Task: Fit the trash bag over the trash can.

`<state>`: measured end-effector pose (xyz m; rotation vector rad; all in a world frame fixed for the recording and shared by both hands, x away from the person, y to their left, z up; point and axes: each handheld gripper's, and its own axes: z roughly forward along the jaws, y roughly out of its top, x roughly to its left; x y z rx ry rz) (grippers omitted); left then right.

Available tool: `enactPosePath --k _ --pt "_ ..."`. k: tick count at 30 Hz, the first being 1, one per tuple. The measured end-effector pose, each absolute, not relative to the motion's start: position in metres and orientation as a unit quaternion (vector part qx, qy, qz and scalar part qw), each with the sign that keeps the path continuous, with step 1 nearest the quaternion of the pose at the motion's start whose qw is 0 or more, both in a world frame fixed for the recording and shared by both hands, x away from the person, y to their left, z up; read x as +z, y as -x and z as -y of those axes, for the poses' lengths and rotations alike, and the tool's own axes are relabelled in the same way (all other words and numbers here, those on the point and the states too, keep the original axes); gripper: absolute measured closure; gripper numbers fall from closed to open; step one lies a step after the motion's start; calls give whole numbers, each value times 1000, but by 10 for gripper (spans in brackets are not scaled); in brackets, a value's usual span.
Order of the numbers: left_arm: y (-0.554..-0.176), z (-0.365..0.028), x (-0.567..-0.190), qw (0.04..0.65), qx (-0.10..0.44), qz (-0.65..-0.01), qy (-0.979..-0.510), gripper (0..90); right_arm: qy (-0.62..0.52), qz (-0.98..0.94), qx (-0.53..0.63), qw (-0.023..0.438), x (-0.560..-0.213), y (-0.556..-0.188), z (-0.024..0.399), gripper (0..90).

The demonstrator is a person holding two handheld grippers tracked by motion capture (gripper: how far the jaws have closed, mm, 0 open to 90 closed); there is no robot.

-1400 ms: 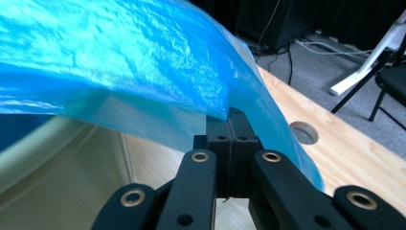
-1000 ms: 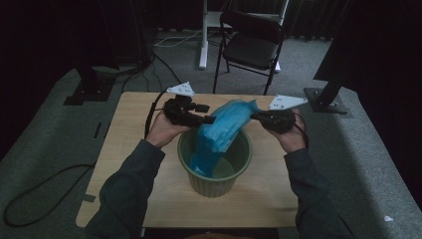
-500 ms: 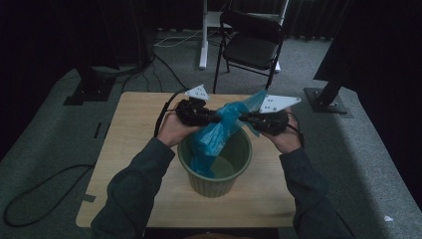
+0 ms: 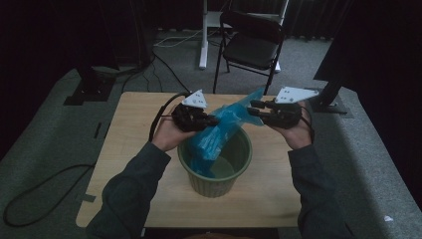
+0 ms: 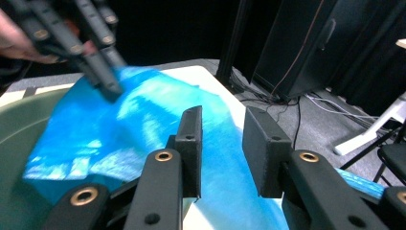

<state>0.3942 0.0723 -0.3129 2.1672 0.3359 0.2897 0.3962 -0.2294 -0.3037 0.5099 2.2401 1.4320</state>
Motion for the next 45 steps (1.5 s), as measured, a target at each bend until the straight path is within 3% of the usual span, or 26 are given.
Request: enactPosePath --k 3,9,17,20,21,22,24,27,34,45 --pt "-390 -73 -314 450 120 -130 -875 836 -195 -809 513 210 -304 -400 227 674" --pt "-389 -77 -323 442 122 -131 -879 834 -192 -811 529 160 -307 -408 216 554" --pt "-383 -80 -322 452 132 -125 -873 834 -220 -803 552 50 -312 -432 206 412" --pt "-383 -81 -324 451 133 -129 -873 834 -222 -809 543 28 -316 -436 202 413" --pt "-384 -83 -328 451 132 -135 -872 834 -219 -812 541 19 -318 -437 201 428" --pt "-385 -84 -329 451 130 -137 -872 834 -205 -820 534 9 -322 -436 198 584" --pt "-386 -86 -330 453 130 -142 -871 832 -191 -827 529 12 -323 -434 195 754" --pt "-386 -88 -330 456 127 -144 -869 812 -180 -830 527 18 -322 -431 194 893" --pt "-386 -95 -326 458 129 -153 -866 660 -170 -837 516 58 -319 -419 197 900" --pt "-392 -102 -316 494 115 -170 -845 570 -166 -847 497 92 -325 -407 199 899"
